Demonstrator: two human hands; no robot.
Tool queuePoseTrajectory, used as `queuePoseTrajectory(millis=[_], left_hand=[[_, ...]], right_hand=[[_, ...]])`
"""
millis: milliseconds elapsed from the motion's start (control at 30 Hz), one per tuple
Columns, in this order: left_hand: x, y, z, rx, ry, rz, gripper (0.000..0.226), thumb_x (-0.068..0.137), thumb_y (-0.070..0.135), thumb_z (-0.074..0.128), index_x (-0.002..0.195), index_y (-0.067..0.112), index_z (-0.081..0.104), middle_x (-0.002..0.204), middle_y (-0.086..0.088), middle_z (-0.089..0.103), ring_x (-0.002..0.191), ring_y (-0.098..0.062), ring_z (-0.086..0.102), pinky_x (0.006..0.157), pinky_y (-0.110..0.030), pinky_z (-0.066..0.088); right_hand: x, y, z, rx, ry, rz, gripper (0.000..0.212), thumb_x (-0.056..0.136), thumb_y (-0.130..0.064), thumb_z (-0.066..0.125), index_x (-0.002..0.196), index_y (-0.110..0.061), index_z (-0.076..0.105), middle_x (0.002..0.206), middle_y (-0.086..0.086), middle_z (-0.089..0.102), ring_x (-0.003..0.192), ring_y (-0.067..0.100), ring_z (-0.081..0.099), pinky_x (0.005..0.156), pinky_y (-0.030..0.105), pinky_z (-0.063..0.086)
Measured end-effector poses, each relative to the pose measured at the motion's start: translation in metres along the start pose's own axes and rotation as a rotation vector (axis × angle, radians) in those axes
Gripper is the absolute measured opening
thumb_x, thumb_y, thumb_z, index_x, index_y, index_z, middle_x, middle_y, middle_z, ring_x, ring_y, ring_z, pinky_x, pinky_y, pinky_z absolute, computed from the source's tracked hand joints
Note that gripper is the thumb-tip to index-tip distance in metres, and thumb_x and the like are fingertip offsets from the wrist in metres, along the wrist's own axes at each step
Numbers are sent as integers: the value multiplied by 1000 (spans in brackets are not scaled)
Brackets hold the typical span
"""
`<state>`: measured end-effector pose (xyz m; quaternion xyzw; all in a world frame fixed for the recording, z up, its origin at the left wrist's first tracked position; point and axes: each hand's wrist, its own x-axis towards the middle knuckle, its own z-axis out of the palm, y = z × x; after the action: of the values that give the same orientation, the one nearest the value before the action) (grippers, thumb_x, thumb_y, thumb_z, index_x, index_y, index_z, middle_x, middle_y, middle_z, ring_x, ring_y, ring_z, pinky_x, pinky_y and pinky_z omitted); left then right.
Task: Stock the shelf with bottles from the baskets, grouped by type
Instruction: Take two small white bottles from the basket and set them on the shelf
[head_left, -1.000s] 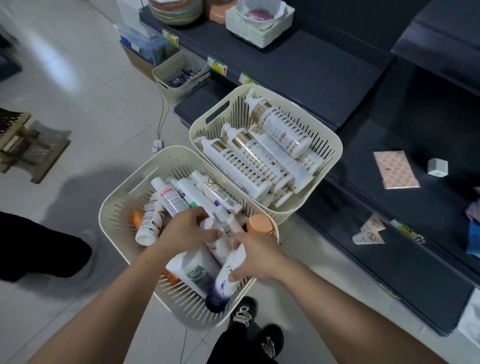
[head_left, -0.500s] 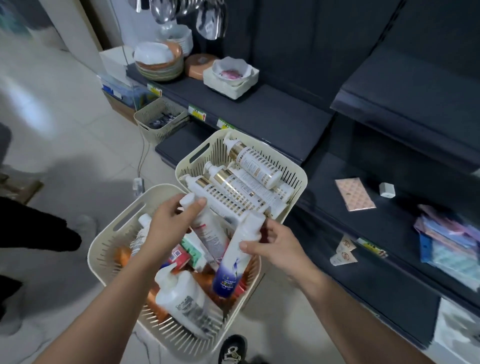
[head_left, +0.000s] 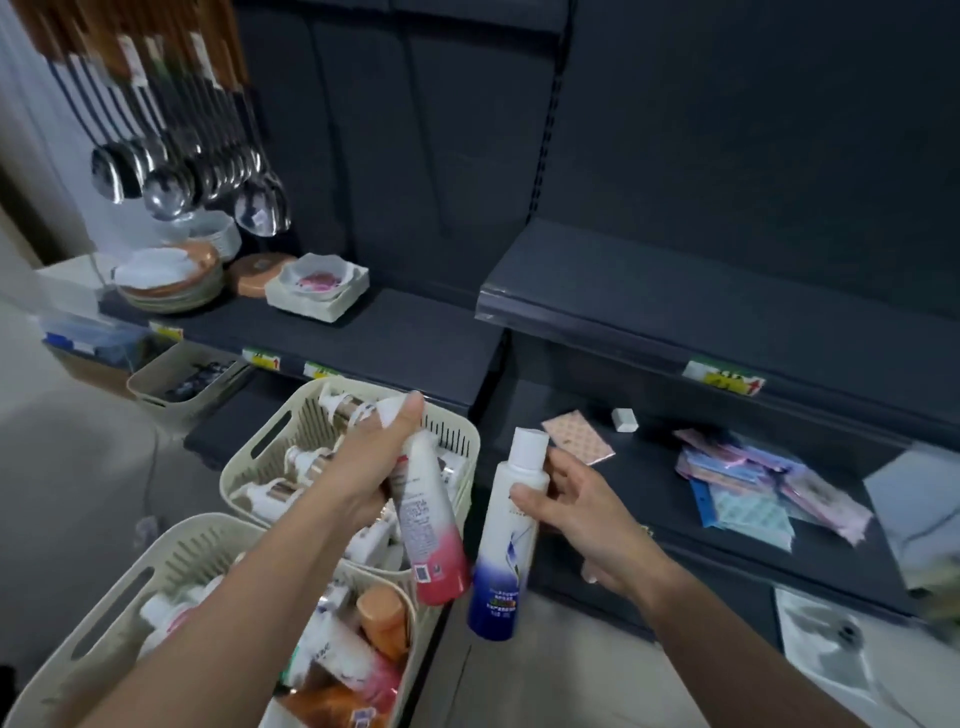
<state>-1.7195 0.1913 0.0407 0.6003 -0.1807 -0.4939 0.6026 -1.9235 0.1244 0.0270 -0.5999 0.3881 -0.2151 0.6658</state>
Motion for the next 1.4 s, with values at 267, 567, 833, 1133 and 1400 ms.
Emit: queuePoseTrajectory(millis=[267,567,833,1133,1400], left_hand=[[3,17,129,206,-316,77,40,58,-4,81,78,10,49,62,-4,55,53,-12,56,48,-24,46],[-3,29,279,42,-324,266,34,63,-2,79,93,7,65,89,-13,73,86,-27,67,71,-31,58],[5,39,385,120,-522,350,38,58,10,77,94,20,68,75,8,70,65,-9,65,64,-29,52],[51,65,494,184,-752,503,43,64,0,79,102,18,69,97,-1,76,90,-11,70,73,-20,55],[103,78,574,293,-869,577,36,86,-5,62,111,21,62,102,6,73,98,-5,67,84,-21,54]], right_hand=[[-31,-22,-112,25,172,-29,27,85,-9,72,107,-22,64,106,2,74,94,13,71,73,24,54],[-70,-49,-257,20,326,-150,30,82,-8,75,108,-19,66,104,2,76,102,20,70,90,39,55],[-94,-73,-362,-6,458,-282,27,81,-5,75,103,-19,68,99,3,76,95,21,71,85,40,58],[-82,-105,-459,-29,554,-386,25,82,-4,74,102,-17,69,98,2,77,91,12,71,81,25,56],[-52,-128,-532,-130,669,-426,35,80,-2,76,107,-21,63,104,-2,74,98,13,70,85,26,55]])
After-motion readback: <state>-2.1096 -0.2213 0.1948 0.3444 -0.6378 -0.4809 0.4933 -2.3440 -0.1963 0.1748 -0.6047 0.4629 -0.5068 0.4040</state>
